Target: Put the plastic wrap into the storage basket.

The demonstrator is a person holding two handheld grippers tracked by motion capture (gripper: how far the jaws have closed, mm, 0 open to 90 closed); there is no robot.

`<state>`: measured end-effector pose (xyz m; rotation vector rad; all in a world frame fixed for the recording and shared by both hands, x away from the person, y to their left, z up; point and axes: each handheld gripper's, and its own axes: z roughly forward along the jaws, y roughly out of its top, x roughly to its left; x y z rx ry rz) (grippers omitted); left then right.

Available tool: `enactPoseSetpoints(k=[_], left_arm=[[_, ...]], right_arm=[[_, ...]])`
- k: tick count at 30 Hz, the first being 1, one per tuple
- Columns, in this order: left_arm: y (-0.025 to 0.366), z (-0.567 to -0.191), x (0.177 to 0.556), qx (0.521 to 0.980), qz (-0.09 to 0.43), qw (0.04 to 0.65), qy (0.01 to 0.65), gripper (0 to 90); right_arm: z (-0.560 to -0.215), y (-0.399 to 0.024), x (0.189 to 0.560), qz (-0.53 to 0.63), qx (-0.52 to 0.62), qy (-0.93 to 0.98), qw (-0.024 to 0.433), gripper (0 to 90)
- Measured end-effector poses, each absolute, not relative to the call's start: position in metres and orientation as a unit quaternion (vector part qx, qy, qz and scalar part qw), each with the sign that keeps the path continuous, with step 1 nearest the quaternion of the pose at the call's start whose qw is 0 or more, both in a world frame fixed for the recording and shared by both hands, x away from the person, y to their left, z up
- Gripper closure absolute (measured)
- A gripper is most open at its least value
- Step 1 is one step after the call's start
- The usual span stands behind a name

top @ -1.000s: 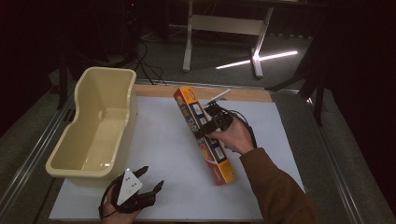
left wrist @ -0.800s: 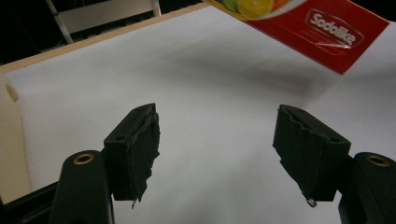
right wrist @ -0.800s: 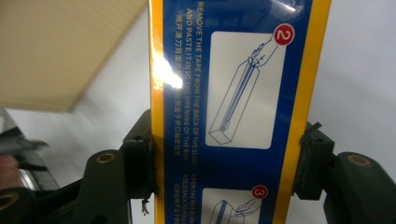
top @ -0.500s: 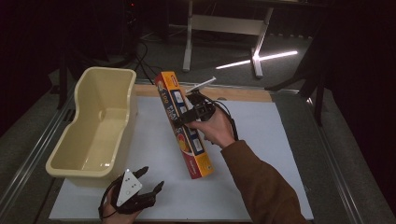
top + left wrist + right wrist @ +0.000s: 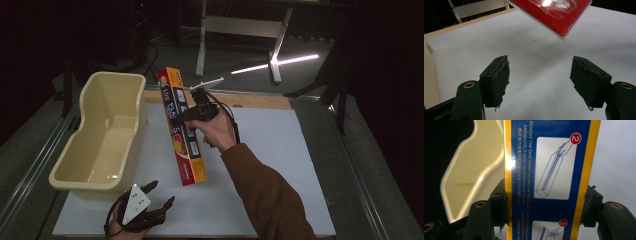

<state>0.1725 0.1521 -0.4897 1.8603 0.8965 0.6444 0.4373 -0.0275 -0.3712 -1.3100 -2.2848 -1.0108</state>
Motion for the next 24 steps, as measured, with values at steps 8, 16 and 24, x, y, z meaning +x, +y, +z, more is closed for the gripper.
enactPoseSetpoints(k=[8, 16, 24], left_arm=[[0.152, -0.49, 0.165, 0.757, 0.264, 0.472, 0.366, 31.3], [0.147, -0.491, 0.161, 0.761, 0.261, 0.472, 0.361, 31.2], [0.144, -0.493, 0.159, 0.763, 0.252, 0.476, 0.357, 31.3]], right_arm=[[-0.373, -0.014, 0.444, -0.373, -0.474, -0.773, 0.195, 39.1], [-0.364, 0.002, 0.443, -0.4, -0.479, -0.75, 0.22, 39.1], [-0.358, 0.014, 0.44, -0.428, -0.479, -0.723, 0.253, 39.1]])
